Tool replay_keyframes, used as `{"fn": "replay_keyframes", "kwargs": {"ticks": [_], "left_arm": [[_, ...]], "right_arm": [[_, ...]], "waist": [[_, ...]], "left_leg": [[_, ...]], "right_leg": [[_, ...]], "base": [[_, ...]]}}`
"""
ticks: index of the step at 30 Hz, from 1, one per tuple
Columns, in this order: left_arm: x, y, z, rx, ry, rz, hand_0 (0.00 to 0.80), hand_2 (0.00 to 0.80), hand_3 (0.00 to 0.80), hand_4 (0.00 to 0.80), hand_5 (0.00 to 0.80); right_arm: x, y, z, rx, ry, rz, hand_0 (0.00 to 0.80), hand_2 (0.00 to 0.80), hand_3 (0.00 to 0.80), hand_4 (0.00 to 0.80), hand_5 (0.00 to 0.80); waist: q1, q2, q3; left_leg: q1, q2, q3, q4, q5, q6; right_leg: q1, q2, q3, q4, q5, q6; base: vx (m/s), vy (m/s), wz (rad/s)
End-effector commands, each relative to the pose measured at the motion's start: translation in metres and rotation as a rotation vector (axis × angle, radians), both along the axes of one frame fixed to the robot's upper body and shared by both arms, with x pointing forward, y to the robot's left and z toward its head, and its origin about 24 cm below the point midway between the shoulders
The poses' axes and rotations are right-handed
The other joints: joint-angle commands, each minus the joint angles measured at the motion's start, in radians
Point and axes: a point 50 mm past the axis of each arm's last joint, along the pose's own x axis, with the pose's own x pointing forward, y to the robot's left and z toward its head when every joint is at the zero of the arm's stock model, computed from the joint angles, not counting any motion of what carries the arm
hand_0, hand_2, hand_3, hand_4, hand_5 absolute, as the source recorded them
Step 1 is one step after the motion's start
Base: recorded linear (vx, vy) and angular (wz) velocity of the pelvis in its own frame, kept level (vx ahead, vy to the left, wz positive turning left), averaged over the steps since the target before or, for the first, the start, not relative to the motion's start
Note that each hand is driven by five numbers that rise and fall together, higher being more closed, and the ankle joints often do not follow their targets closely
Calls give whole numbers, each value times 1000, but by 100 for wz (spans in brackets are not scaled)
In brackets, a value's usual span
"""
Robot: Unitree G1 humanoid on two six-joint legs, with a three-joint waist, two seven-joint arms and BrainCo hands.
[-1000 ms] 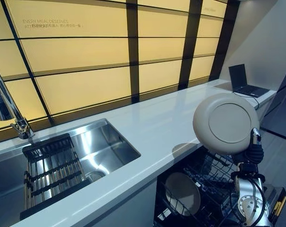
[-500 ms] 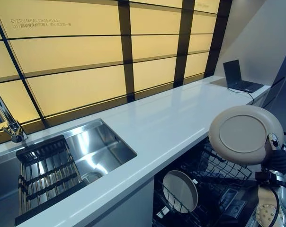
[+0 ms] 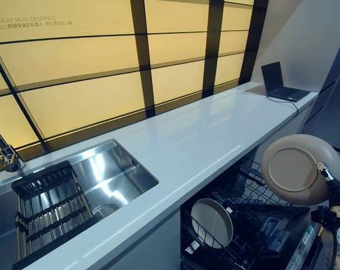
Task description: Take plates into dishwasher
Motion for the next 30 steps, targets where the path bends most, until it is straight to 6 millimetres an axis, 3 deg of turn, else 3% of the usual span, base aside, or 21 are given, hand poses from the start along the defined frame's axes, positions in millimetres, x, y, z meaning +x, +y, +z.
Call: {"fn": "replay_keyframes", "kwargs": {"ticks": [1,9,20,30], "left_arm": [[14,18,6,50,-38,18,0,0,0,0,0],[21,18,9,69,-65,-12,0,0,0,0,0],[44,17,17,68,-147,-35,0,0,0,0,0],[72,13,26,81,-234,-69,0,0,0,0,0]], "right_arm": [[4,-2,23,-157,-23,-5,800,800,800,800,800],[18,5,15,-223,110,2,800,800,800,800,800],[41,18,17,-258,155,15,800,800,800,800,800],[63,22,31,-305,156,-47,800,800,800,800,800]], "waist": [[-12,-61,3],[-4,-52,31],[4,-27,102],[18,3,169]], "left_leg": [[-107,23,-44,-4,58,9],[-124,21,-57,-4,67,7],[-167,14,-83,-4,78,5],[-205,8,-111,4,87,4]], "right_leg": [[55,28,3,71,-125,-22],[35,29,6,81,-124,-23],[-15,25,7,113,-133,-30],[-76,13,-6,185,-163,-41]], "base": [[0,0,0],[-4,-16,0],[-42,-12,-4],[-49,-24,-1]]}}
